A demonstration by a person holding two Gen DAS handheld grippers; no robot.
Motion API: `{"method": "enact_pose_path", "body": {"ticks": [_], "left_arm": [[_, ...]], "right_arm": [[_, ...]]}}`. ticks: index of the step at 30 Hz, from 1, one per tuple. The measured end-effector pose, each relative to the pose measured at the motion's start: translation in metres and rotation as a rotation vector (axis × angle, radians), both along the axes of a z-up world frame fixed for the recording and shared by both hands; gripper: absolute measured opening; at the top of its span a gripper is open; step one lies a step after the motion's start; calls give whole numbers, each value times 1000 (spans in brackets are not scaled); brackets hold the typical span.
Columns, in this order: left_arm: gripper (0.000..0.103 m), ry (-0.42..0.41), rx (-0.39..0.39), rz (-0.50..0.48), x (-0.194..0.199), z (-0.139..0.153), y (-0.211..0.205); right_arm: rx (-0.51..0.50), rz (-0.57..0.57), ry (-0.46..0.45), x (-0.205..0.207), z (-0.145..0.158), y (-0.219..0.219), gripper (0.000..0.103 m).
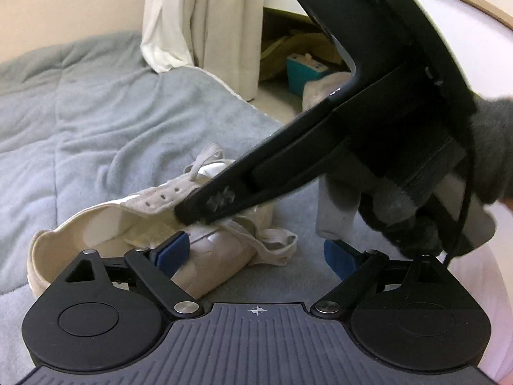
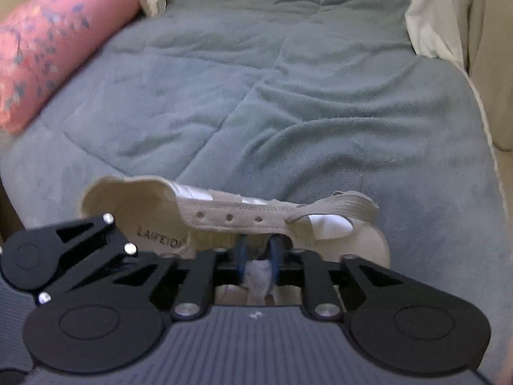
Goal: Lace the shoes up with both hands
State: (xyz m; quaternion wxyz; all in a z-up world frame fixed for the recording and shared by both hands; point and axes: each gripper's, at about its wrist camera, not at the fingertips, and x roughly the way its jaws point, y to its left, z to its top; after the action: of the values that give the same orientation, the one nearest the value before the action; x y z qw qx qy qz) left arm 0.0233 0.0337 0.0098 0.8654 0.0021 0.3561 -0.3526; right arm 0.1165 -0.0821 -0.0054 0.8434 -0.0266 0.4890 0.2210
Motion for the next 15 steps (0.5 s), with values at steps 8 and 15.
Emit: {"method": "enact_pose_path", "body": {"ticks": [8,15], "left_arm": [[100,-26,9,-28,-4,-3,0],[103,-67,53,-59,-13,-6,-6]], "right_arm": [[694,-355,163,-5,-19,-103,0],[589,-280,38,-15,3,-104,9]]}}
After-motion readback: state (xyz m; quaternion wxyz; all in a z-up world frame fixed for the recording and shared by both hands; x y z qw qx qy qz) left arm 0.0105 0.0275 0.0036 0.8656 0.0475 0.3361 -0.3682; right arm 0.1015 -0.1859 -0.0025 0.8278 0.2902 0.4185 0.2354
